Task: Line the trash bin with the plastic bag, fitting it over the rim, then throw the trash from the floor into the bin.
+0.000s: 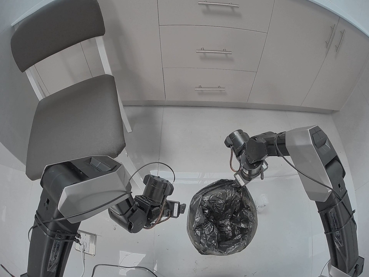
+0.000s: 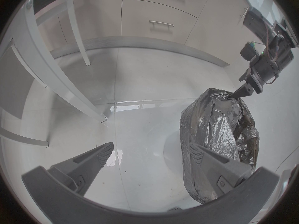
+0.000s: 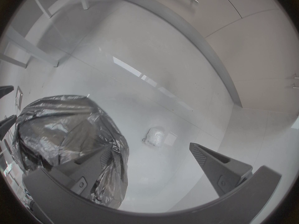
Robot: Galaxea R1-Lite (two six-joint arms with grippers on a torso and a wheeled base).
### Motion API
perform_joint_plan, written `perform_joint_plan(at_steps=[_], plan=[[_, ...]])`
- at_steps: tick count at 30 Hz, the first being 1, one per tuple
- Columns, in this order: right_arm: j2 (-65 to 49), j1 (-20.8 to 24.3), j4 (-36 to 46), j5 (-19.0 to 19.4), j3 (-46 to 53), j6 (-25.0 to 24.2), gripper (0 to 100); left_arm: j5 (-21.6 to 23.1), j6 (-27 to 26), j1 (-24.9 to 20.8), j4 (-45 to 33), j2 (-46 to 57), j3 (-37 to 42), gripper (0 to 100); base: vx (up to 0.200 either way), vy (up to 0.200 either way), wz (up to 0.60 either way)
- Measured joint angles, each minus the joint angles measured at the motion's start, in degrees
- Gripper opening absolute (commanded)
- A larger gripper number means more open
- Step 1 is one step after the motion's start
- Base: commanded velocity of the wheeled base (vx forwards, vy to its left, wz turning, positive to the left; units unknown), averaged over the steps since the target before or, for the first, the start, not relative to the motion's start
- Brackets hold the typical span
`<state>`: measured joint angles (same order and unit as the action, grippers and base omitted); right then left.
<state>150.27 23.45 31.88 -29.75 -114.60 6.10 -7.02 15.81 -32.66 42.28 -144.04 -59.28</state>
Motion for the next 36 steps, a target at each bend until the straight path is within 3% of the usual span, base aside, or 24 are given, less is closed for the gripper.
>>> perform_joint_plan(at_steps=[36], plan=[[7.86, -4.00, -8.73, -0.85, 0.00, -0.71, 100, -0.26, -0.07, 0.05, 0.04, -0.35, -0.04, 100, 0.000, 0.000, 0.00]])
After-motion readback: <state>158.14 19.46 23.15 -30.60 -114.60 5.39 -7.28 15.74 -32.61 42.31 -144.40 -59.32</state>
